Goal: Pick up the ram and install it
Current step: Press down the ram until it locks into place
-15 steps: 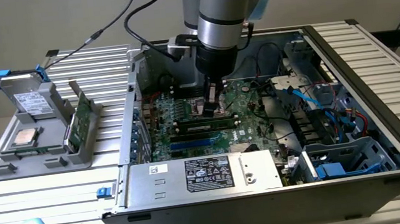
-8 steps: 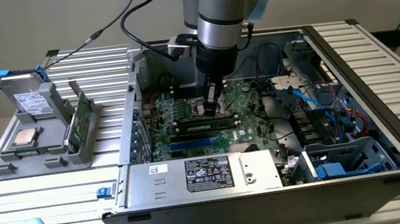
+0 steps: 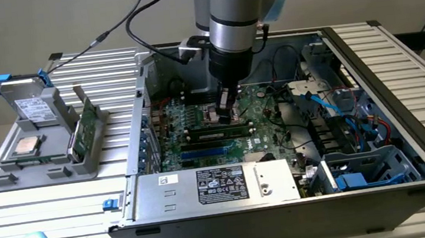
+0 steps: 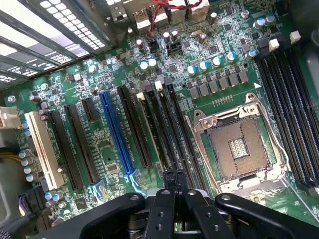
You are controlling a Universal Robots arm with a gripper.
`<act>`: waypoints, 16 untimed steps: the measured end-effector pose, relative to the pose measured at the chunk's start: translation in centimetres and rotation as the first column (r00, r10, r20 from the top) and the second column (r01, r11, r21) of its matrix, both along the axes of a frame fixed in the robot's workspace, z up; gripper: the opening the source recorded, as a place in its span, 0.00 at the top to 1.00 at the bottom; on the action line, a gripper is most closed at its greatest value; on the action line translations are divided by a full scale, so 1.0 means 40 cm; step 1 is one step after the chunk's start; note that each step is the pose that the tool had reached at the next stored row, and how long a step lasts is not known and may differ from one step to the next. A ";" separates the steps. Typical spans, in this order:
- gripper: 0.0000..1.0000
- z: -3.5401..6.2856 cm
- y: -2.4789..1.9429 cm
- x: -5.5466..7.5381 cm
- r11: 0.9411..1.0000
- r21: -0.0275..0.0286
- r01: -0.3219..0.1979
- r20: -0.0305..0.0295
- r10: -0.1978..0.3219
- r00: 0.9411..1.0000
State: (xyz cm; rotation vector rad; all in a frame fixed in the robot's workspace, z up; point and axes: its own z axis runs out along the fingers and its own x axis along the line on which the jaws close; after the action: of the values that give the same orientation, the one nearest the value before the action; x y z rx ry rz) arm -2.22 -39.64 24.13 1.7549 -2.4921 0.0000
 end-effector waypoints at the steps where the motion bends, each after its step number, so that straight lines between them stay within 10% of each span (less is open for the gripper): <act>1: 0.89 0.000 0.000 0.000 1.000 -0.001 0.009 0.003 -0.009 1.000; 16: 0.89 0.003 0.000 0.000 0.986 -0.006 0.166 0.020 -0.166 0.986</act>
State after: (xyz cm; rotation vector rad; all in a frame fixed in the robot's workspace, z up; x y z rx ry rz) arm -2.22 -39.64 24.24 1.5461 -2.6408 0.0146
